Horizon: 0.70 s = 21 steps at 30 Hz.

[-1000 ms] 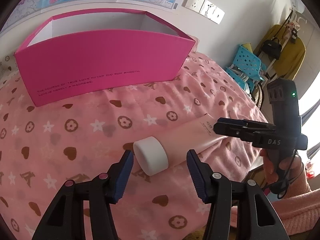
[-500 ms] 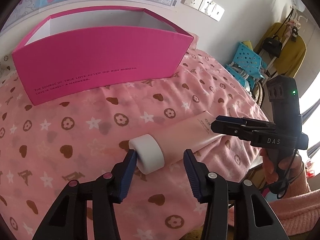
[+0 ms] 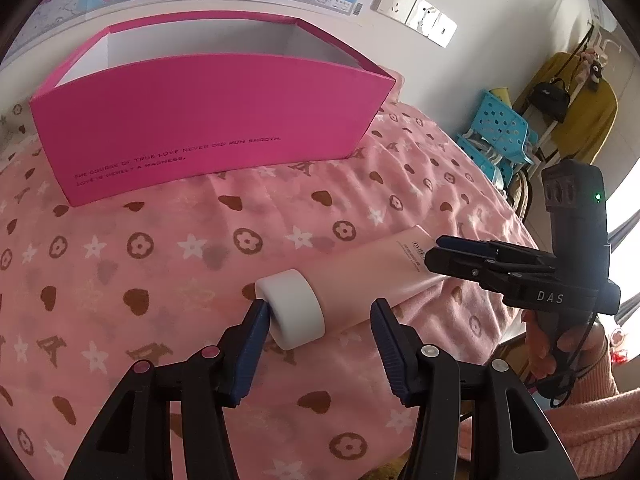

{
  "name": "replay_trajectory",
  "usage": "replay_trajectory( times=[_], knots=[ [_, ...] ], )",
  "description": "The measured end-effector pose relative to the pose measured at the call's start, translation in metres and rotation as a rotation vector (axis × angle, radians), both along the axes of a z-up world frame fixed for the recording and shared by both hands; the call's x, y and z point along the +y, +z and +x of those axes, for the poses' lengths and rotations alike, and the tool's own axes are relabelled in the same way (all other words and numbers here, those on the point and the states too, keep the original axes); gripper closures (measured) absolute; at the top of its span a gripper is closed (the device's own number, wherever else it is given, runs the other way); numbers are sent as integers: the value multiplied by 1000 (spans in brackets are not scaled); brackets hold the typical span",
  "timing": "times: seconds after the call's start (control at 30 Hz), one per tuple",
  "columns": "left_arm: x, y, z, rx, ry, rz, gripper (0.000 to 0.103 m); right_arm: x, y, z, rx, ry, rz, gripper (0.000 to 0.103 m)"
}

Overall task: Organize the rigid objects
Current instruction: 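Lift the peach bottle with the right gripper off the sheet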

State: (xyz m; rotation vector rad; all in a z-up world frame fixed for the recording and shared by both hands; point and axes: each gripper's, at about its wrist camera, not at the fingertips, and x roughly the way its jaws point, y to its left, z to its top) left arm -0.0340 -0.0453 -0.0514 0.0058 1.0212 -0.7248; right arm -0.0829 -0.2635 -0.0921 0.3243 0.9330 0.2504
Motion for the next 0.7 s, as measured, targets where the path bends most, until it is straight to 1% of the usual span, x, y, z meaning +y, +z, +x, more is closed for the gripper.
replay_trajectory(
  times=[0.33, 0.7],
  knots=[
    [5, 5, 1, -21, 17, -6, 50, 4, 9, 0, -35, 5, -3, 43],
    [11, 12, 3, -64, 42, 10, 50, 12, 14, 4, -57, 18, -5, 43]
  ],
)
